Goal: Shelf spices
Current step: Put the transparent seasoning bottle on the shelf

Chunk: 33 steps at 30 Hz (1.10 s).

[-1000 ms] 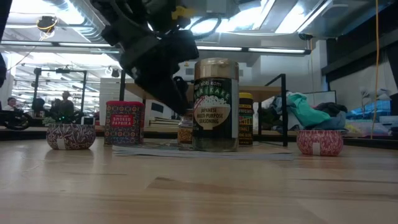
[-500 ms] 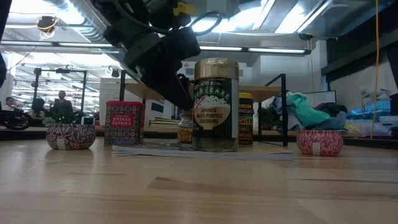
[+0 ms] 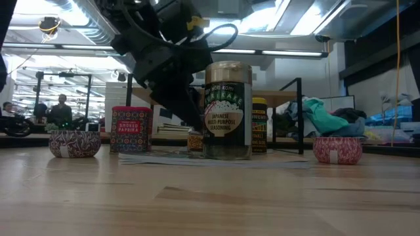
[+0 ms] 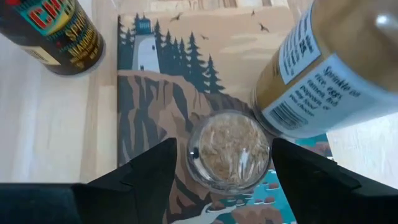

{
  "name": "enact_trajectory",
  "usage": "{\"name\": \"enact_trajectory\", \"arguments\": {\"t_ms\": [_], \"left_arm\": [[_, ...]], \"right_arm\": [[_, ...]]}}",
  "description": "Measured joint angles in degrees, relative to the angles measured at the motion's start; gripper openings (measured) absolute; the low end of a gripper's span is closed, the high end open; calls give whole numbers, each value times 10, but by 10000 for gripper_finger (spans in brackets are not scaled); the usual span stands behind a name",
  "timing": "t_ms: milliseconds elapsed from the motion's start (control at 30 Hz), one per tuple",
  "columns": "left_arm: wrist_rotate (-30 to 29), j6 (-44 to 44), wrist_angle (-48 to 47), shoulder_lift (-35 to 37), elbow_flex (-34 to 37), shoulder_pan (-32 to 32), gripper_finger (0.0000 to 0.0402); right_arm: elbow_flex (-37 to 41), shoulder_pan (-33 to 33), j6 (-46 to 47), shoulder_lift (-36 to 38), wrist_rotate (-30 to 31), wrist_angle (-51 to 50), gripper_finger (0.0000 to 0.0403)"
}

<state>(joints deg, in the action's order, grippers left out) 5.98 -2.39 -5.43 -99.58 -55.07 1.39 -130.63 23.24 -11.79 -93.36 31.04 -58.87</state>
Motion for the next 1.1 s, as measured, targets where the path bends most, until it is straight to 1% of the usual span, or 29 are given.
{"name": "enact_trajectory", "arguments": {"t_ms": [167,267,367,500,533,800,933,1000,1100], "left_arm": [[8,-7,-2,-4,0,0,254],[10,-9,0,-4,0,-1,245],[11,-12,4,-4,0,-4,218],[11,-27,9,-4,0,-5,170],[11,-28,12,-4,0,-5,165],[11,-30,13,-4,0,-7,165],[11,-26,7,10,0,-7,165],[8,-24,-14,25,-4,-7,165],[-15,-17,-69,55,-21,-7,165]], "right_arm": [[0,0,0,0,-1,0,276],[0,0,0,0,-1,0,276],[0,0,0,0,-1,0,276],[0,0,0,0,0,0,276],[0,0,0,0,3,0,276],[0,0,0,0,9,0,276],[0,0,0,0,9,0,276],[0,0,0,0,10,0,276],[0,0,0,0,10,0,276]]}}
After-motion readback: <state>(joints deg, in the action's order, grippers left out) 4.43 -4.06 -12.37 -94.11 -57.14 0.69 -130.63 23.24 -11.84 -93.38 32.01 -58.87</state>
